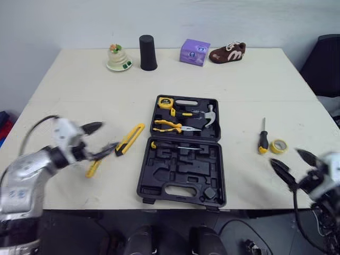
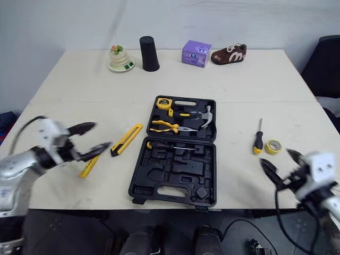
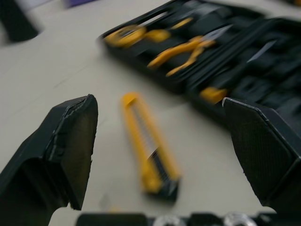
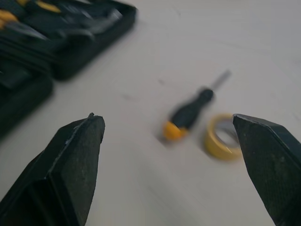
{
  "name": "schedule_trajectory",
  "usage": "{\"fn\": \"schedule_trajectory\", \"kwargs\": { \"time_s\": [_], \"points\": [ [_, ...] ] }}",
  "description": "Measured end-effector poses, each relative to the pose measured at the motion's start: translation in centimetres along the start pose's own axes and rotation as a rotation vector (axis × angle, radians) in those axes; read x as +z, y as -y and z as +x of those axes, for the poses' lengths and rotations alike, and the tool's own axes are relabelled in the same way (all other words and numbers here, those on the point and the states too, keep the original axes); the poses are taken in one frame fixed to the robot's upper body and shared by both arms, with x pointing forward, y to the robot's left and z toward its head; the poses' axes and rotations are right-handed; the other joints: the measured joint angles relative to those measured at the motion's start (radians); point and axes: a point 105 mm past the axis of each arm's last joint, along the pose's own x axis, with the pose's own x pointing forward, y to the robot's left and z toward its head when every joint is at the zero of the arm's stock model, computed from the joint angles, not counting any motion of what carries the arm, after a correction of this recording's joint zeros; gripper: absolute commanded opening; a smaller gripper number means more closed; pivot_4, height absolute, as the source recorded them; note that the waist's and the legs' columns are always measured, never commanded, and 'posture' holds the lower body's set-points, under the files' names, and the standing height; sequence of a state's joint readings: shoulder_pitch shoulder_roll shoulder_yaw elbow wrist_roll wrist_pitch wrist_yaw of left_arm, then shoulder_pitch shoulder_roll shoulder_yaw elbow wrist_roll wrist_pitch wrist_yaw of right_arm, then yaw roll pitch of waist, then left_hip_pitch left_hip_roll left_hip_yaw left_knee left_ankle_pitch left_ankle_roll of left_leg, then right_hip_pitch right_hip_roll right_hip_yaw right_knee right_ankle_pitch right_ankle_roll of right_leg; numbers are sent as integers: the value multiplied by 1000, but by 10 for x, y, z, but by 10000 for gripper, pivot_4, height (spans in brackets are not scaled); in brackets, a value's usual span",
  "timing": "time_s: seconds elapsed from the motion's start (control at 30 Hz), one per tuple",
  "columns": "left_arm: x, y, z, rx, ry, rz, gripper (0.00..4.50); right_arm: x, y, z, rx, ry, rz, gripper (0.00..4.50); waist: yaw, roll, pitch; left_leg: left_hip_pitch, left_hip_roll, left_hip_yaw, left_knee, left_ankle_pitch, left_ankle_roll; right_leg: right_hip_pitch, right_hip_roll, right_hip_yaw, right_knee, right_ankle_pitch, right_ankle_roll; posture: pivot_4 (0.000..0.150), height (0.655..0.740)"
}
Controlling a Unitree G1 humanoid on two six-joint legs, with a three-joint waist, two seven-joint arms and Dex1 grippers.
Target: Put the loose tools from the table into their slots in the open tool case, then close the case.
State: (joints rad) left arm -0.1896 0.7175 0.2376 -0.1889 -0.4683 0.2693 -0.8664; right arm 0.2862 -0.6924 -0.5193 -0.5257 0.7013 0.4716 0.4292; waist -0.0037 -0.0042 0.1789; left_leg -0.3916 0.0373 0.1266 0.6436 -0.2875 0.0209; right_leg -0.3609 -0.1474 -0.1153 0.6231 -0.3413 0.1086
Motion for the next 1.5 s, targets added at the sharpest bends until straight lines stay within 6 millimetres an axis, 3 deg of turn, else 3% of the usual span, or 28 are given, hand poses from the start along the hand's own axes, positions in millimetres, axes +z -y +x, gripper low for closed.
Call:
{"fn": "schedule_trajectory", "kwargs": {
  "time_s": [0.1, 0.27, 0.43, 0.77, 1.5],
  "points": [
    [6, 10, 14, -65, 10, -18, 44421, -7, 1, 13, -62, -98, 103, 45000, -1, -1, 1, -2, 1, 0, 0, 4, 0, -2, 2, -1, 0, 0, -1, 1500, 7400],
    [27, 35, 32, -192, 96, 4, 44421, -5, -7, 36, -84, -181, 126, 45000, 2, -2, 1, -14, 0, 2, 5, 6, 2, -14, 3, 0, 4, 0, 0, 1500, 7400],
    [41, 64, 41, -293, 137, 8, 44421, -12, -7, 54, -103, -247, 130, 45000, 4, -2, 1, -14, -4, 3, 4, 9, 6, -14, 5, 2, 5, 1, 2, 1500, 7400],
    [43, 79, 32, -360, 126, -62, 44421, -27, 0, 59, -184, -293, 141, 45000, 2, -2, 1, -14, -4, 3, 4, 9, 6, -15, 6, 3, 5, 1, 2, 1500, 7400],
    [44, 85, 31, -359, 121, -61, 44421, -31, 14, 82, -265, -356, 240, 45000, 1, -2, 1, -14, -4, 5, 4, 9, 6, -15, 7, 6, 5, 1, 3, 1500, 7400]
  ]
}}
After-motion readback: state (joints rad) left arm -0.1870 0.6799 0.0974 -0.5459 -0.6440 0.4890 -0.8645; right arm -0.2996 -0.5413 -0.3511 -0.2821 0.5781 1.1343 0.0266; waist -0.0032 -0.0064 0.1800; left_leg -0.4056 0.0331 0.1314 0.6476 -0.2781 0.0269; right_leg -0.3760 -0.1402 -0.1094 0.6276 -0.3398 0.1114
